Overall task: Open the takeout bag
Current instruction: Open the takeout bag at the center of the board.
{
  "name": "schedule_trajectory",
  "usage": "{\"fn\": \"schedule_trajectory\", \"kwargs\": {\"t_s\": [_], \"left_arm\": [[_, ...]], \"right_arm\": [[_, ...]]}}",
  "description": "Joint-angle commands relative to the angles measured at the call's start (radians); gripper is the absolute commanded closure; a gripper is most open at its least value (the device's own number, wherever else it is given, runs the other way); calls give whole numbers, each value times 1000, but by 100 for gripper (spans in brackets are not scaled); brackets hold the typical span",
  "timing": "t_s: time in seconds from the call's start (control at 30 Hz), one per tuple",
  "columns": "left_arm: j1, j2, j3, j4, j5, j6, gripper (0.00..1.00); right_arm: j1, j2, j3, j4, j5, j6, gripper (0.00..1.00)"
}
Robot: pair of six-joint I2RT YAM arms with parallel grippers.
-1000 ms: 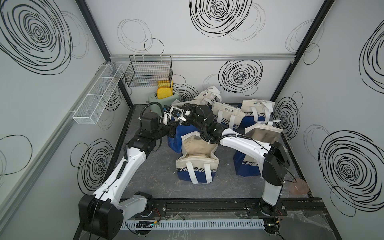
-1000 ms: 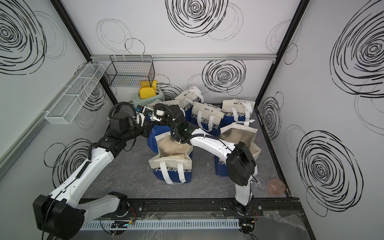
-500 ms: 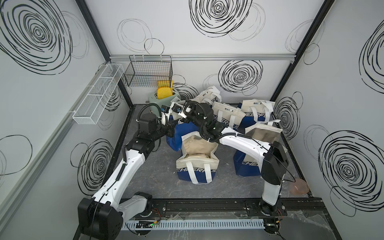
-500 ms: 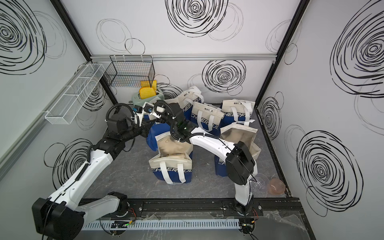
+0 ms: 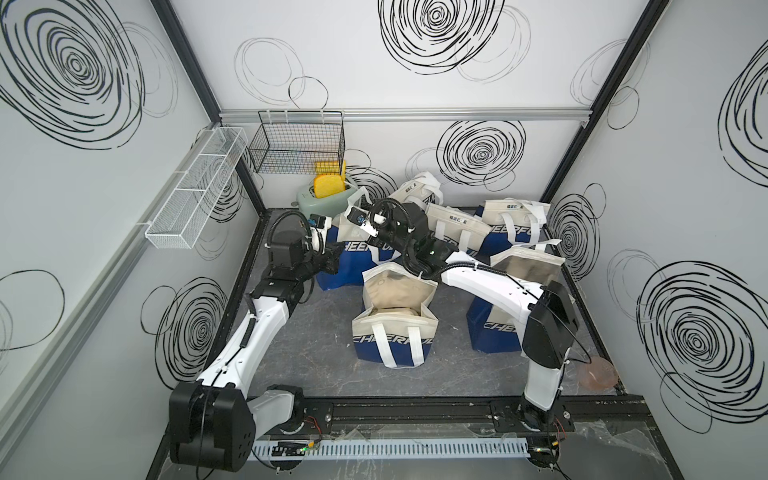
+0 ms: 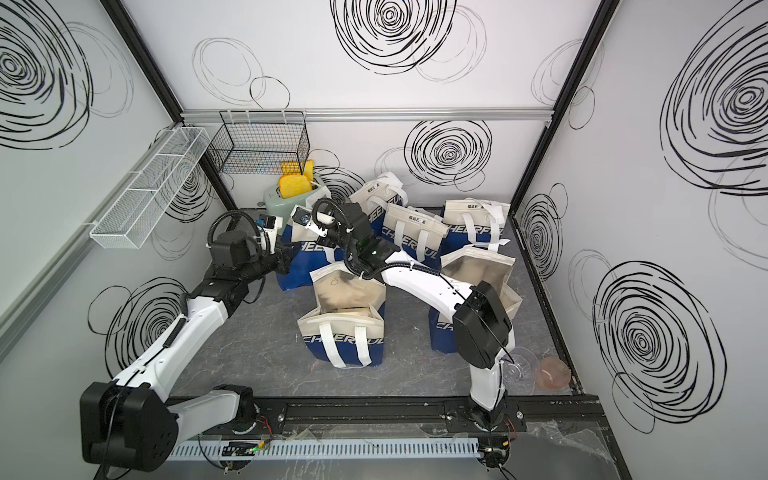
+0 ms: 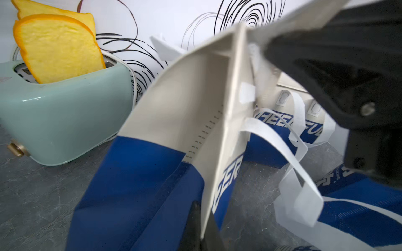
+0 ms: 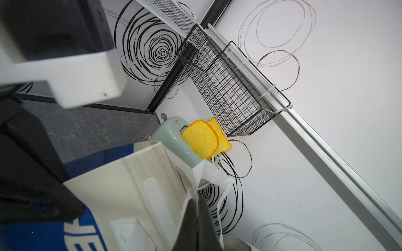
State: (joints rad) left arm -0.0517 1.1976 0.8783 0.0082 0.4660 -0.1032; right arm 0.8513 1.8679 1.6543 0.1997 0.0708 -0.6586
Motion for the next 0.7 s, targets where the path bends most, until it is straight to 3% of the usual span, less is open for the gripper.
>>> {"fn": "schedule_trajectory", "kwargs": {"t_s": [0.0,0.67], "left_arm": [[51,27,-35,-38,-24,-31,100],[75,124,-89,-88,-204,55,100]], "right_arm": [[-72,-91,50,57,95,-12,100],[-93,-147,107,-47,30,-53,100]]}}
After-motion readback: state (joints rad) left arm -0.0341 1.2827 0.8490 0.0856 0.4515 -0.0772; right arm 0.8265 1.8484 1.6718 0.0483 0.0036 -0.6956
